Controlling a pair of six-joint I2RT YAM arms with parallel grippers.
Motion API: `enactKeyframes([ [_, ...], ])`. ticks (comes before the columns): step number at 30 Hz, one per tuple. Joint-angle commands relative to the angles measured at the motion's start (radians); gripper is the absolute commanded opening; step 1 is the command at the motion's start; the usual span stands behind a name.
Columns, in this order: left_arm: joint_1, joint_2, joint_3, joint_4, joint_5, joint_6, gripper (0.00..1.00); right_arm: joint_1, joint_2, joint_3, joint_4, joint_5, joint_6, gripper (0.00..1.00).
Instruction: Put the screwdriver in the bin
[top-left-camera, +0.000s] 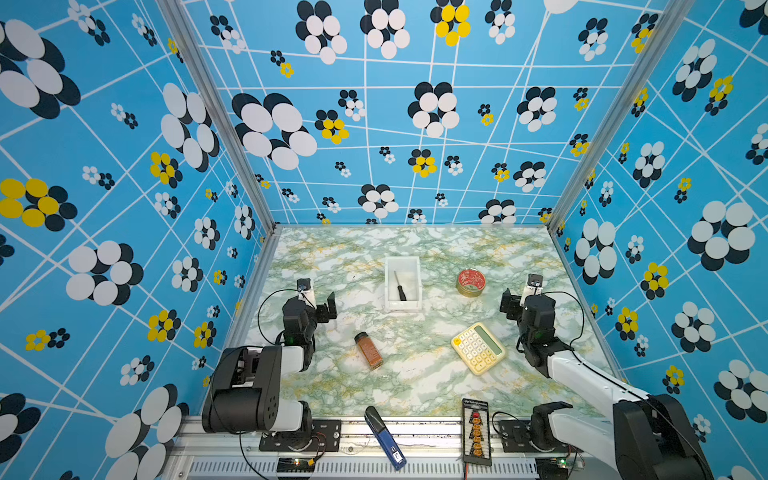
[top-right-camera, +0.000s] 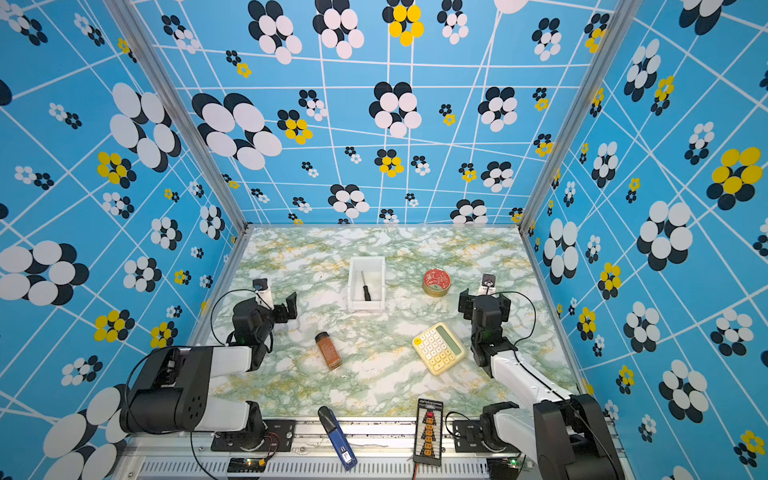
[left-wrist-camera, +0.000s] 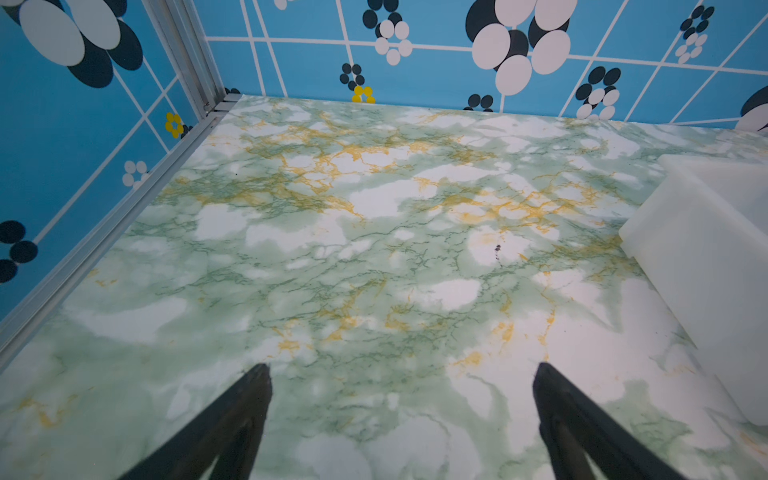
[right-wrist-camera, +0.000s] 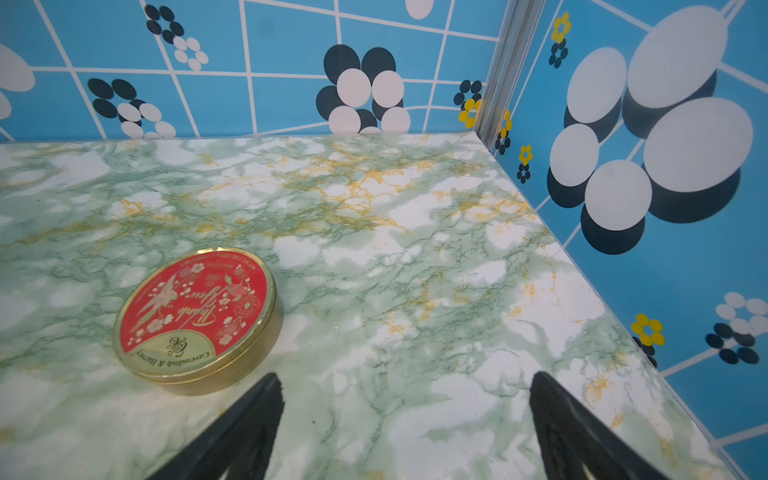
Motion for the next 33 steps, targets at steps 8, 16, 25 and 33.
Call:
enactKeyframes([
  [8,-0.029,0.118,-0.065,0.322,0.007,0.047,0.99,-0.022,-0.072,-0.133,0.138,0.083,0.007,0.96],
  [16,-0.041,0.119,-0.074,0.342,-0.023,0.051,0.99,-0.022,-0.216,-0.193,0.085,0.057,-0.009,0.97],
  [25,-0.043,0.120,-0.077,0.345,0.014,0.064,0.99,-0.124,0.085,-0.130,0.364,0.004,0.089,0.99],
  [33,-0.043,0.131,-0.091,0.385,-0.049,0.050,0.99,-0.126,0.388,-0.023,0.504,-0.119,0.032,0.99],
])
